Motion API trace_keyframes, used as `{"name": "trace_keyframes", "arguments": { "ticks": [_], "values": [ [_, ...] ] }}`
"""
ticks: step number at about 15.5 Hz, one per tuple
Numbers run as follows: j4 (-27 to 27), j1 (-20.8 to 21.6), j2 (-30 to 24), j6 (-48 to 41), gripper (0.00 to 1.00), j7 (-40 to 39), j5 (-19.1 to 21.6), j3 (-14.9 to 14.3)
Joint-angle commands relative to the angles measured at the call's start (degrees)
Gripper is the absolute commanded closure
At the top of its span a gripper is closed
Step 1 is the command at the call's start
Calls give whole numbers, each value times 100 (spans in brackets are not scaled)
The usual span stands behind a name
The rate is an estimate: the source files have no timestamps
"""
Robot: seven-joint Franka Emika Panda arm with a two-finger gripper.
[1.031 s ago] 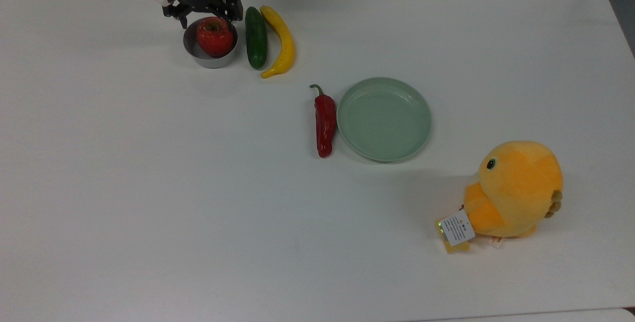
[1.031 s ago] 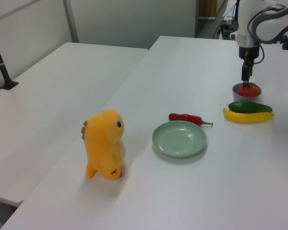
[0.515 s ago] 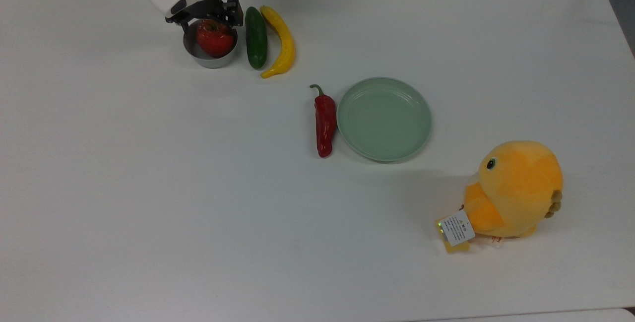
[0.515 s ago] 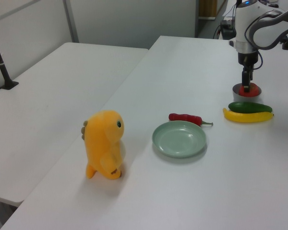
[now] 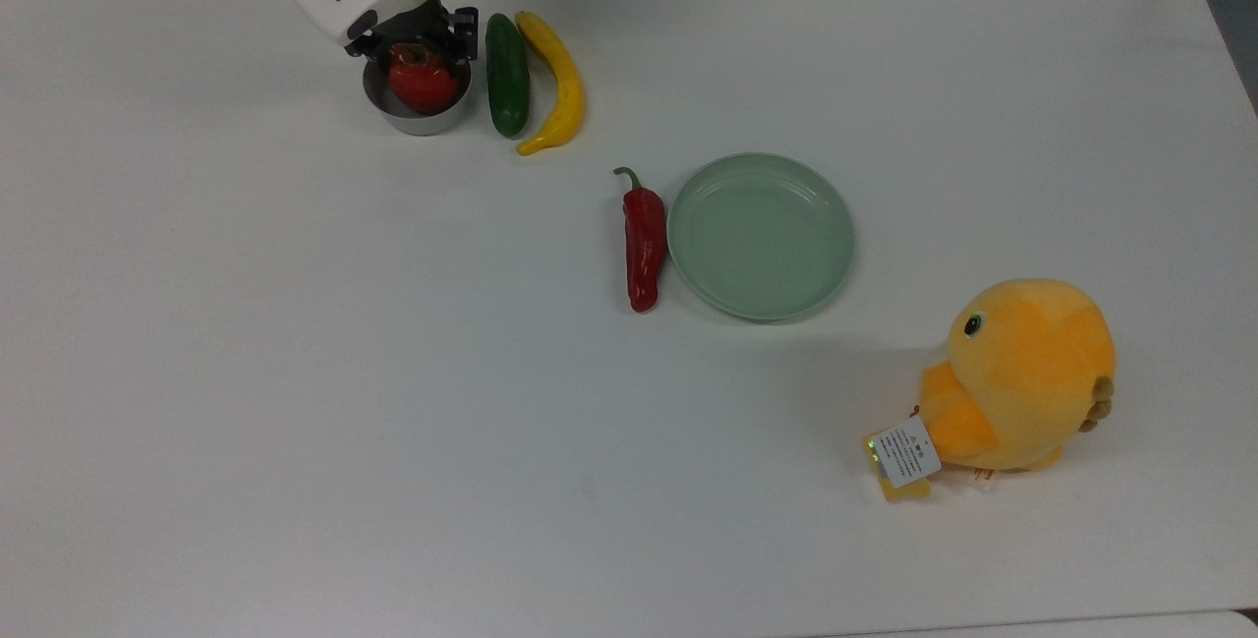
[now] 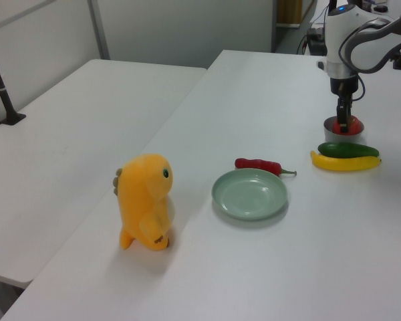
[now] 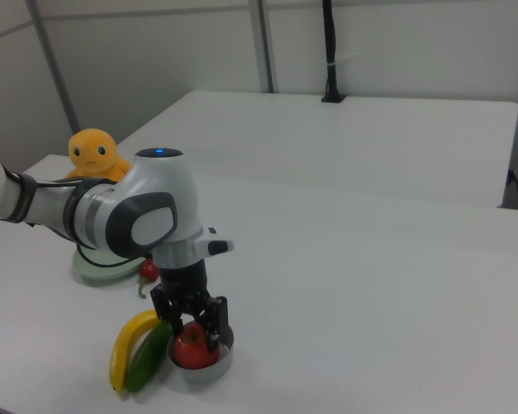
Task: Red apple placed in the center of the desktop
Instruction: 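Close the gripper on the red apple and lift it from the bowl, then carry the held apple away from the bowl toward the table center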
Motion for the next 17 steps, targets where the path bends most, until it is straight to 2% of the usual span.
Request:
{"name": "trace_keyframes", "arguments": {
  "ticks": [1, 11, 15, 17],
  "values": [
    [-77, 63, -32, 81, 76, -50, -61, -11],
    [54, 20, -216, -24, 75, -68, -61, 77],
    [747, -51, -330, -796, 75, -534, 71, 104],
    [1003, -42, -322, -789, 75, -490, 359, 104]
  ]
}}
